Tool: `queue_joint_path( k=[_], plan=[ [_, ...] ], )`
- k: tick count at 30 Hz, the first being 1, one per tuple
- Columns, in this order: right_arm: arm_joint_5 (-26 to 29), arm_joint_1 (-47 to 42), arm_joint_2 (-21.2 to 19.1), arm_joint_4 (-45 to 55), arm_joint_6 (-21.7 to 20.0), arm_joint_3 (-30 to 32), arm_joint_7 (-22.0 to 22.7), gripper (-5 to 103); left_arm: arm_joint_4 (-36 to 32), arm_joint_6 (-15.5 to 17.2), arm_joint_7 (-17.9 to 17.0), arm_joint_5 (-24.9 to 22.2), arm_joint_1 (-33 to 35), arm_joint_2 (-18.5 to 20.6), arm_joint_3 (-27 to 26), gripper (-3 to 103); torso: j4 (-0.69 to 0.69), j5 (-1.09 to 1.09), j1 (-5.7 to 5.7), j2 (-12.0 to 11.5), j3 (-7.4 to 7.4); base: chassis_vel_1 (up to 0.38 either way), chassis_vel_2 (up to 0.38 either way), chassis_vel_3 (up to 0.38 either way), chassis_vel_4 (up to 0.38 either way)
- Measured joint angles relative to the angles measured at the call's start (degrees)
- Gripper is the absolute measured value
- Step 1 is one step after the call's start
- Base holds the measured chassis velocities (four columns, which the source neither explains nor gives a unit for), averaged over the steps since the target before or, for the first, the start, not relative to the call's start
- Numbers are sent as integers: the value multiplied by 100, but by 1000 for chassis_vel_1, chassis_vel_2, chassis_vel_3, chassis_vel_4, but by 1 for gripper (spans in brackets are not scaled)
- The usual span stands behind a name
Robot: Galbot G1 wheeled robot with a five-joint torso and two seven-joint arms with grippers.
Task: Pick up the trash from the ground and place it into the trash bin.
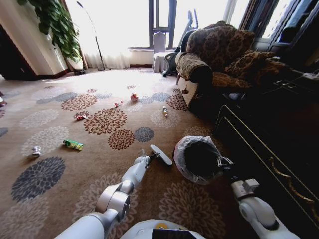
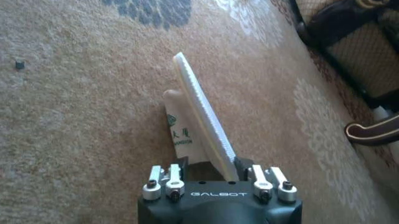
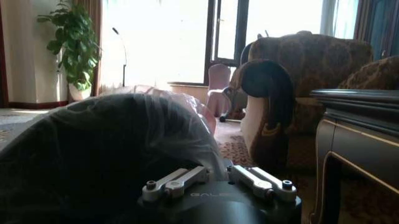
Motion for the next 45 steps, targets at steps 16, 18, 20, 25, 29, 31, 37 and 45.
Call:
queue_joint_path(
  k=[16, 18, 20, 25, 29, 31, 37, 45],
  plan=[
    [-24, -11, 164, -23, -15, -41, 0, 0, 39, 78, 422, 427, 90, 8, -77, 4, 1, 1, -1, 0, 0, 0, 0, 0, 0],
    [-30, -11, 179, -26, -17, -34, 0, 0, 18, 71, 460, 447, 129, 9, -77, 2, 1, 2, -1, 0, 0, 0, 0, 0, 0],
    [-33, -17, 188, -26, -22, -27, 0, 0, -54, 67, 532, 462, 200, 9, -53, 1, 1, 1, 0, 0, 0, 0, 0, 0, 0],
    [-19, -55, 149, -25, -14, -15, -1, 0, -611, -129, 1024, 447, 648, 8, 317, 1, 0, 0, 0, 0, 0, 0, 0, 0, 0],
    [-10, -53, 137, -28, 9, -4, 0, 0, -878, -193, 1041, 547, 877, 63, 452, 1, -3, -1, -1, 0, 0, 0, 0, 0, 0],
    [11, 14, 140, -32, 10, -18, 0, 0, -1270, -303, 1051, 666, 1102, 234, 573, 1, -1, 0, 0, 0, 0, 0, 0, 0, 0],
    [42, 158, 241, -135, 88, -40, 0, 0, -2687, -1369, 885, 1657, 1973, 969, 948, 1, 1, -1, -1, 0, 0, 0, 0, 0, 0],
    [-32, 175, 368, -288, 136, -66, -1, 0, -4905, -2561, 866, 1976, 3368, 2000, 247, 1, 2, 1, -1, 0, -1, 0, 0, 0, 0]
  ],
)
